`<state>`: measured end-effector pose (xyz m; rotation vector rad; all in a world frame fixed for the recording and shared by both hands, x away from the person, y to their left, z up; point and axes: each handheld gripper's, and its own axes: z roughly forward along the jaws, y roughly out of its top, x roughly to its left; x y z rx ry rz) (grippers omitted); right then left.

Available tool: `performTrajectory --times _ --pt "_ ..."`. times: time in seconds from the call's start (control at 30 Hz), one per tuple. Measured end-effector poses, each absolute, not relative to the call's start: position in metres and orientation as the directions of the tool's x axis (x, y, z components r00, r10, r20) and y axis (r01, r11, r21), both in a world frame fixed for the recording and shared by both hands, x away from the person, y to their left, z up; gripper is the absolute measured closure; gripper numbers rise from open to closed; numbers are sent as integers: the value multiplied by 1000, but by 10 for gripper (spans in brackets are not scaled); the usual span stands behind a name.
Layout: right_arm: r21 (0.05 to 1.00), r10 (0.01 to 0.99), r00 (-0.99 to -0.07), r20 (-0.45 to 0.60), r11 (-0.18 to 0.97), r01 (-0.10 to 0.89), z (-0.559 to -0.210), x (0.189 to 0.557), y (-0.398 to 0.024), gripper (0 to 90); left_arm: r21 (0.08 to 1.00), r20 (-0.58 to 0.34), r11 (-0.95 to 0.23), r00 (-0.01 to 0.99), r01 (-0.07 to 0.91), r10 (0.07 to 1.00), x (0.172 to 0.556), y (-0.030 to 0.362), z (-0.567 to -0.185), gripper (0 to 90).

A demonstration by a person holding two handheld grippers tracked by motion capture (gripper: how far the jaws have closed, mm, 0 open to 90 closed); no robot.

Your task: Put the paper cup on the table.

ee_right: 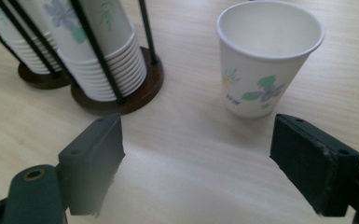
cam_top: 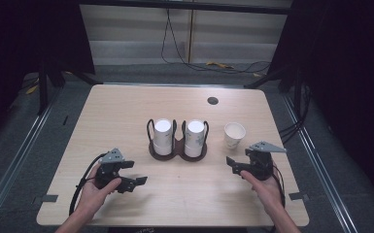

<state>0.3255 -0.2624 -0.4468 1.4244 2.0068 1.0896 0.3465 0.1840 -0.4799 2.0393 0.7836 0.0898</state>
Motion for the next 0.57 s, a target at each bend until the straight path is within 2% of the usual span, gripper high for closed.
performTrajectory --times 0.27,0.57 --pt "810 909 -404 101 161 564 -456 294 -250 170 789 -224 -380 802 483 554 343 184 -485 162" --pt "792 913 -390 119 150 592 -471 292 -253 170 798 -207 -384 809 465 550 338 188 -486 162"
